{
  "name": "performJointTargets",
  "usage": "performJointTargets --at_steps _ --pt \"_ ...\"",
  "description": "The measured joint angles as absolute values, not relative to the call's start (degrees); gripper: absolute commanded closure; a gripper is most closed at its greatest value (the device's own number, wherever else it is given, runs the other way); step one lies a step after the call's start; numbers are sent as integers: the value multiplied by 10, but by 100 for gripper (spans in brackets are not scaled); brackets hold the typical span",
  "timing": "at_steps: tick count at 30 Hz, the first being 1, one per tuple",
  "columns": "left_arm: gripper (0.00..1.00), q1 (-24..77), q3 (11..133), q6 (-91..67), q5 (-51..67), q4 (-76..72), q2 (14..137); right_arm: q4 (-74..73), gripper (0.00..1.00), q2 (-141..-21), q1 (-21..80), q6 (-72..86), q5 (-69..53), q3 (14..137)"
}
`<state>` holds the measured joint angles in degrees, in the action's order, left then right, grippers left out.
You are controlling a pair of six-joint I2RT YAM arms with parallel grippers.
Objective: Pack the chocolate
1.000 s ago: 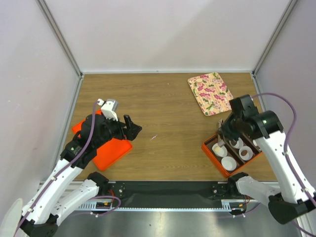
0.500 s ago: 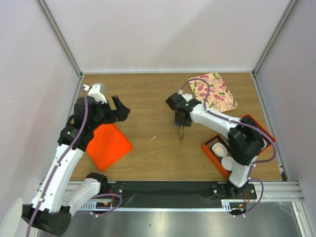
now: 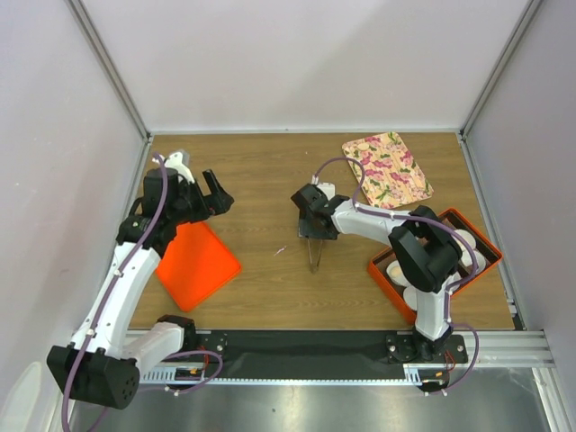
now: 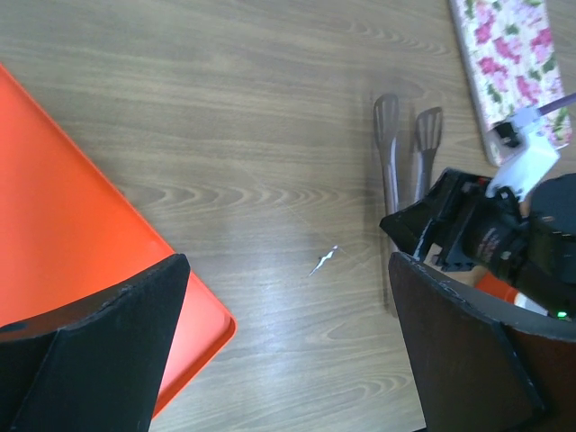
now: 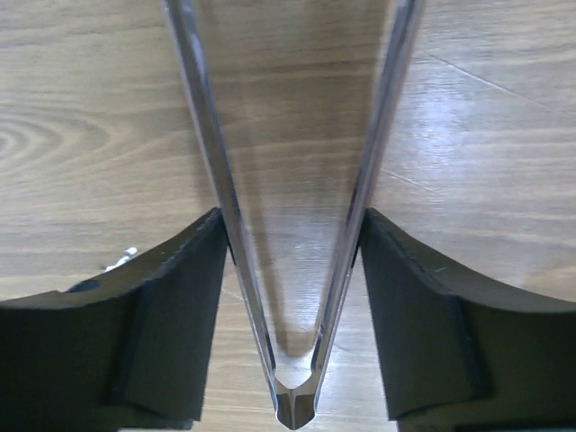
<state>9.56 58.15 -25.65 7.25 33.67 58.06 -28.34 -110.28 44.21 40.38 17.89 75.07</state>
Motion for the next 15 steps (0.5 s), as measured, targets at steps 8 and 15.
performJointTargets --at_steps 8,15 --pt "0 96 544 -259 63 336 578 -300 0 -1101 437 430 142 773" --pt "0 130 544 -262 36 341 580 -333 0 -1032 394 443 91 784"
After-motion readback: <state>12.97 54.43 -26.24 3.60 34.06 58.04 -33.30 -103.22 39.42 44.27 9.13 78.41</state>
